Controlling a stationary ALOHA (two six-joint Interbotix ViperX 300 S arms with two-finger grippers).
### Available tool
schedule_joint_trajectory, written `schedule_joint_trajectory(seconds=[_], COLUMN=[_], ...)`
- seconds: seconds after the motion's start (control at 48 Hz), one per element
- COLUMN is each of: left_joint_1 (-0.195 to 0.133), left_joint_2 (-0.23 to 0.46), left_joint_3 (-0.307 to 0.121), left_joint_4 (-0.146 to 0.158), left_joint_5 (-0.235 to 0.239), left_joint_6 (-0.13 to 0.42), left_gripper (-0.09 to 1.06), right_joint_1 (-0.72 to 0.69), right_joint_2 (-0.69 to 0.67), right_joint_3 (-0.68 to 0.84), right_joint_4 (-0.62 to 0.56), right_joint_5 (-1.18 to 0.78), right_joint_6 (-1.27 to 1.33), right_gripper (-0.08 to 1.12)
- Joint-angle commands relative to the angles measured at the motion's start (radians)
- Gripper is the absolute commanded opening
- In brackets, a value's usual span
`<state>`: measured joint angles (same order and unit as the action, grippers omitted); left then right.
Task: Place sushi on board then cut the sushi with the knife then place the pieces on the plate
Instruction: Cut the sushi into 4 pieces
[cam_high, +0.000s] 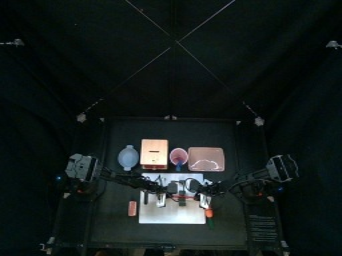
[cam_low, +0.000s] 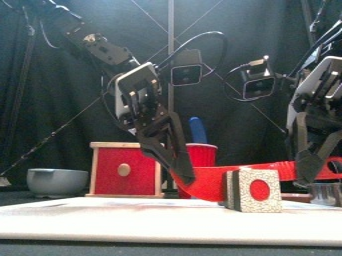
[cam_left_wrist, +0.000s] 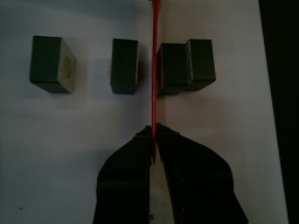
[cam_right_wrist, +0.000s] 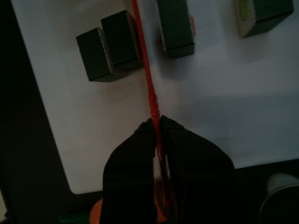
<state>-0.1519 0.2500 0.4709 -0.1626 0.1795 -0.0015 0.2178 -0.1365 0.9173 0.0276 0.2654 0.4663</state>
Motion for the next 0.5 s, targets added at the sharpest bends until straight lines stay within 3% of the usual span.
schedule_joint_trajectory(seconds=[0.021,0.271,0.5], left_joint_1=[-0.023,-0.017,-0.015], left_joint_2=[-0.021,-0.043,-0.109], left_joint_3=[-0.006,-0.011,-0.015], left_joint_4=[-0.015,-0.008,0.038], left_joint_5=[0.012,0.02,0.084], left_joint_6=[-0.002,0.003,0.002], left_gripper=[0.49,0.49,0.49], right_joint_1=[0.02,0.011,-0.006], right_joint_2=[-0.011,-0.048,-0.133], right_joint_3=[0.002,-0.009,-0.026], right_joint_4=[0.02,-0.012,-0.044], right_joint_5=[0.014,0.038,0.115], right_joint_6=[0.005,0.003,0.005], right_gripper=[0.33,0.33,0.33])
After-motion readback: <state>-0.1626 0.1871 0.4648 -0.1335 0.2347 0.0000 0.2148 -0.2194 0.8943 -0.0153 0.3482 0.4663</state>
